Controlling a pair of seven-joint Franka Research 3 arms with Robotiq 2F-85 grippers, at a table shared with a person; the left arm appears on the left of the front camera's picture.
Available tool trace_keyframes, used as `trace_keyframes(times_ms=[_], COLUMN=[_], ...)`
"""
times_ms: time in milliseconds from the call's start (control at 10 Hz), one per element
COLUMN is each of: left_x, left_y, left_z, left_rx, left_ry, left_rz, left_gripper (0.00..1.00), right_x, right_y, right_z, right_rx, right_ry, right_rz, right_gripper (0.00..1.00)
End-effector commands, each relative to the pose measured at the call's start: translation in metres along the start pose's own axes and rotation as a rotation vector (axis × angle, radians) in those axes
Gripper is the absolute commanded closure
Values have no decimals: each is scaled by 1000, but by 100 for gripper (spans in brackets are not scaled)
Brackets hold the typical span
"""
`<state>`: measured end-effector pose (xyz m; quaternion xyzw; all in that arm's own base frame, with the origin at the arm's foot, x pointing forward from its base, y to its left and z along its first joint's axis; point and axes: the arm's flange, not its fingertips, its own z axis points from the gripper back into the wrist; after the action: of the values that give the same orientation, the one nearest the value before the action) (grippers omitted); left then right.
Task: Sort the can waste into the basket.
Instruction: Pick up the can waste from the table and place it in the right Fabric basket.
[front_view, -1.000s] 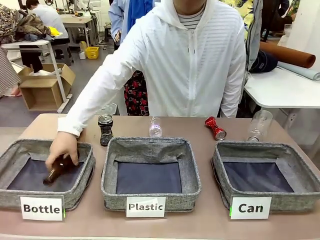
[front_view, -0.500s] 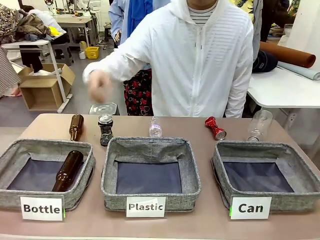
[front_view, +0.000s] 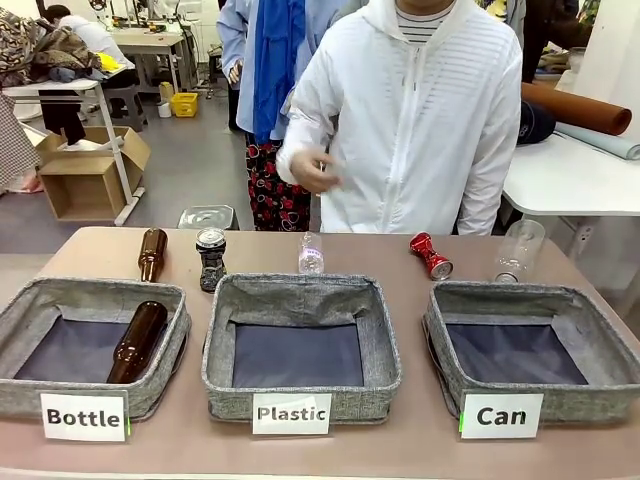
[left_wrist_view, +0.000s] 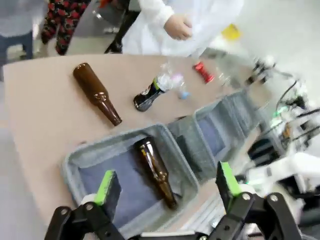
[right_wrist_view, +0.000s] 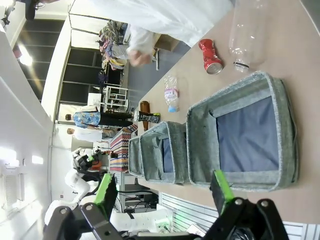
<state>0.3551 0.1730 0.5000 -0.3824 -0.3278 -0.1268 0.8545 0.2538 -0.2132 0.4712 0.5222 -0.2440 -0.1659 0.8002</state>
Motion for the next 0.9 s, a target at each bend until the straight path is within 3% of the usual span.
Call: trace_keyframes(times_ms=[0,200,300,400,500,800], left_x=[20,27,27,34,34,34], left_y=[-11,-23,-24,-20,-45,-45], left_z=[-82,-141,-157,-161,-164,-164], left_rx=[116,108,8,-48,85,85], left_ry=[167,190,157,145,225,225], left_rz=[-194,-392,-460,-323,-396,-396], left_gripper=[0,0,0,0,0,0], right_x=[2,2,2,2,2,2], right_y=[0,0,0,0,0,0], right_z=[1,1,1,1,1,1], right_rx=[24,24,24,24,24,24], right_ry=[-11,-11,-11,-11,-11,-11], right_rz=[27,27,27,27,27,27], right_gripper=[0,0,0,0,0,0])
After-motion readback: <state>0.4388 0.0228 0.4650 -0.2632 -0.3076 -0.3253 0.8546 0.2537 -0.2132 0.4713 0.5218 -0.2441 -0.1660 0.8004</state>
